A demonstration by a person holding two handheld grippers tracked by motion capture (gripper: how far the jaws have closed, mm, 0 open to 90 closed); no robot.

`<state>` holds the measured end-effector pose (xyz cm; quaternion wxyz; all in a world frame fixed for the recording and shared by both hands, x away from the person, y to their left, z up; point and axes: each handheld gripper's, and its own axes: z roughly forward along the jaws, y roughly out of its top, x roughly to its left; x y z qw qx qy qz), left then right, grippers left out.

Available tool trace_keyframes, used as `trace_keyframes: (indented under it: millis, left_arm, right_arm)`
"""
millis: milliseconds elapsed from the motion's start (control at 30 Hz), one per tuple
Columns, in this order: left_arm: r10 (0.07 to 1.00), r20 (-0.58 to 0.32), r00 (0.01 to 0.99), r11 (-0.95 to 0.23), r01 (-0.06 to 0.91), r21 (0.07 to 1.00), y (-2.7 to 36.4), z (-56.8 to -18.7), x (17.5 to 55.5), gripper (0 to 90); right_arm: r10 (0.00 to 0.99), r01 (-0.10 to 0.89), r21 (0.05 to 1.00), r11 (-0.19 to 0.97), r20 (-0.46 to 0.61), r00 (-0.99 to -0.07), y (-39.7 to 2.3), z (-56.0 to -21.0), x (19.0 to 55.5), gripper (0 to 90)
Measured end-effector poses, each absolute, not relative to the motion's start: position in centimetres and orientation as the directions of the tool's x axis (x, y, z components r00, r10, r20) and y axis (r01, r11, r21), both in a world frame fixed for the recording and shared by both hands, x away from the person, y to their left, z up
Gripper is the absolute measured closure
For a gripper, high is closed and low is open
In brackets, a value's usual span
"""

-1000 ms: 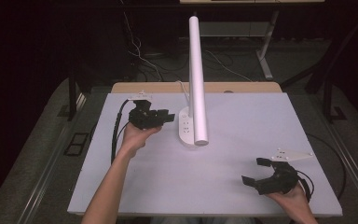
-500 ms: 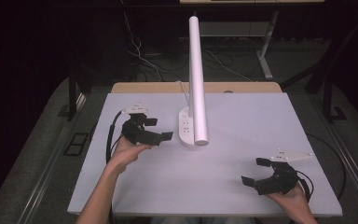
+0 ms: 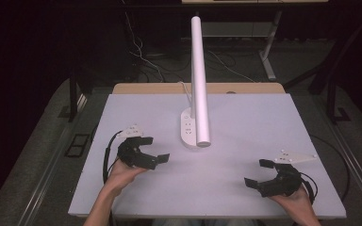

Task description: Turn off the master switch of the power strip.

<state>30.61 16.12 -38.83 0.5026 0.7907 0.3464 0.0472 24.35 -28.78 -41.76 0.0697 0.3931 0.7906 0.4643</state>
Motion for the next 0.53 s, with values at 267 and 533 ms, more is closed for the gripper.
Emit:
trace_keyframes:
  millis: [267,533]
  left_arm:
    - [0.609,-0.278,0.743,-0.232,0.501,0.834,16.9,-40.7,28.2,0.0]
    - [0.612,-0.282,0.739,-0.227,0.506,0.832,17.3,-42.1,26.6,0.0]
  right_arm:
    - [0.686,0.558,0.788,0.261,0.255,-0.681,-28.7,-41.7,24.3,0.0]
    - [0.685,0.554,0.789,0.266,0.250,-0.684,-28.7,-41.7,24.1,0.0]
